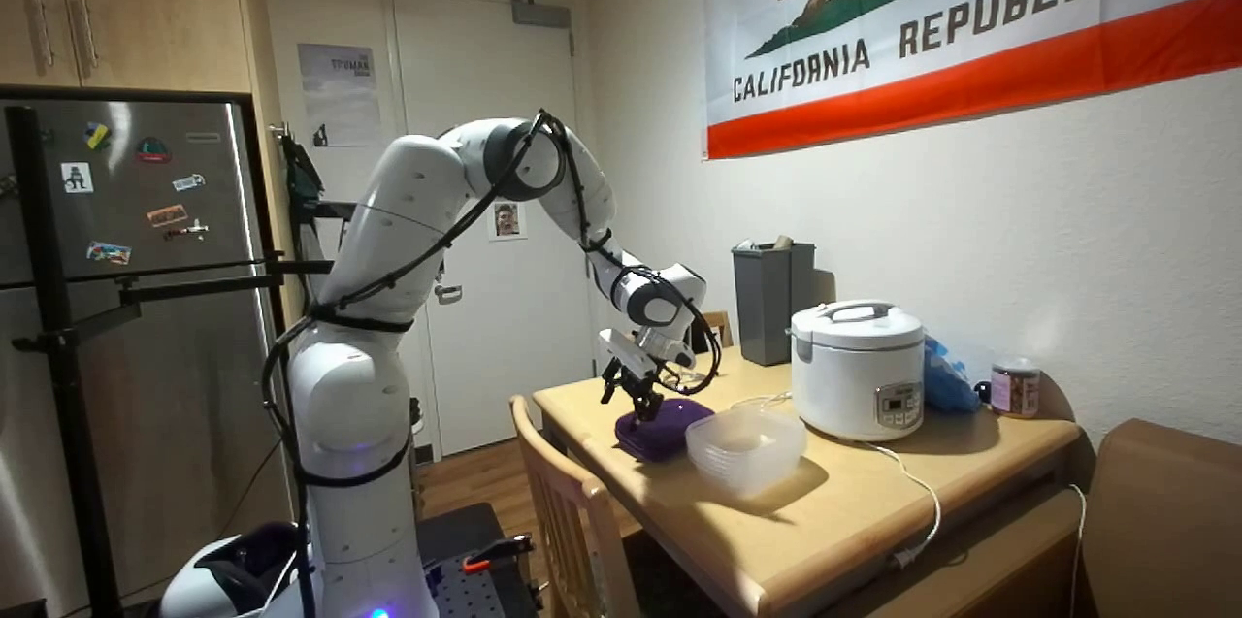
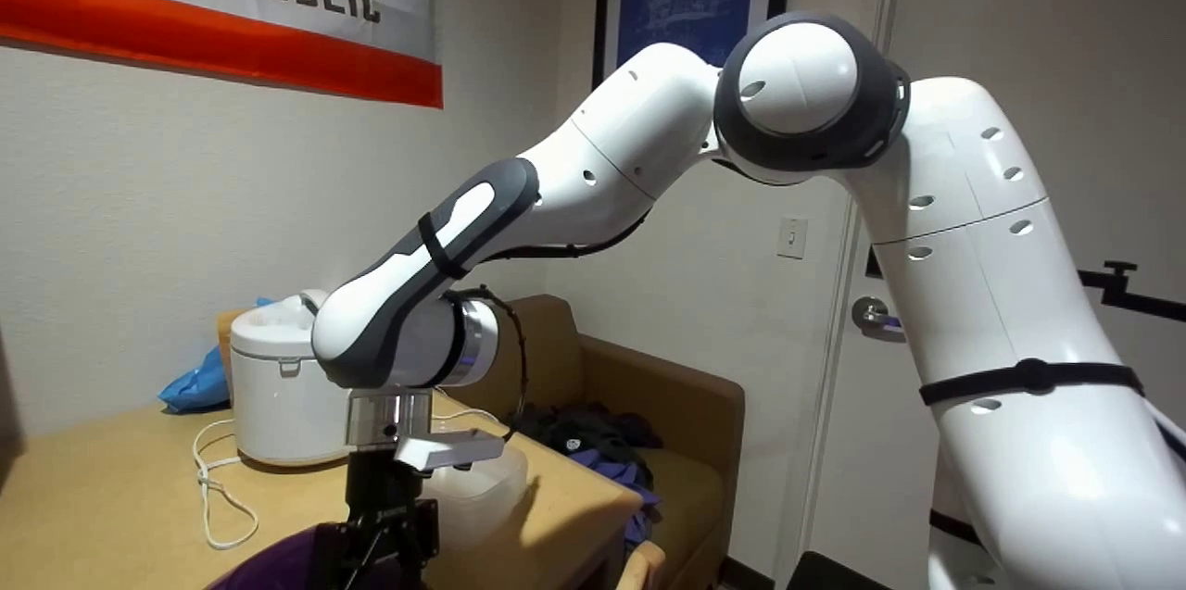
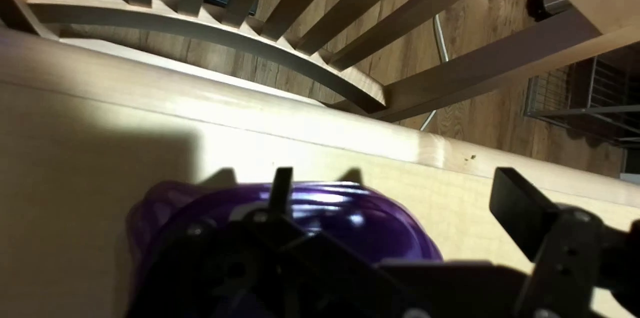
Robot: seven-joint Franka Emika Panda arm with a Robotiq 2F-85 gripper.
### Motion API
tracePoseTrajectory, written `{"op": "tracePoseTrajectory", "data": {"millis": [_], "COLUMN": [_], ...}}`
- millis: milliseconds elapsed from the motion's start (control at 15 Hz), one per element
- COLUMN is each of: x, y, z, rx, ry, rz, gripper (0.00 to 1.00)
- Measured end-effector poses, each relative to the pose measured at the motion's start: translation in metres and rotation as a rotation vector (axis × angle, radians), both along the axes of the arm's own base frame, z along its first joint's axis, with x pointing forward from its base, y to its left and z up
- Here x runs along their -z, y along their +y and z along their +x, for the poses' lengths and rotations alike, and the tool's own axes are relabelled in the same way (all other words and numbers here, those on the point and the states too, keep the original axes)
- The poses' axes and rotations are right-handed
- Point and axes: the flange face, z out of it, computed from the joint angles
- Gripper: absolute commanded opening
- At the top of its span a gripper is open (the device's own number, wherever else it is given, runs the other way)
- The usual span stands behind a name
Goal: Take one purple lid and put them on the clear bowls
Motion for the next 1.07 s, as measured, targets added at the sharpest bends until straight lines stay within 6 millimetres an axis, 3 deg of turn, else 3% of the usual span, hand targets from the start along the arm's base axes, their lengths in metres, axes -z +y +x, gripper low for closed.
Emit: {"op": "tracePoseTrajectory", "data": {"millis": [600,1067], "x": [-0.023,-0.013], "y": [-0.040,-0.075], "z": [-0.023,-0.044], "rx": [0.165,0.333], "ry": [-0.023,-0.138], "rz": [-0.006,-0.064], "gripper": [1.00,1.00]}}
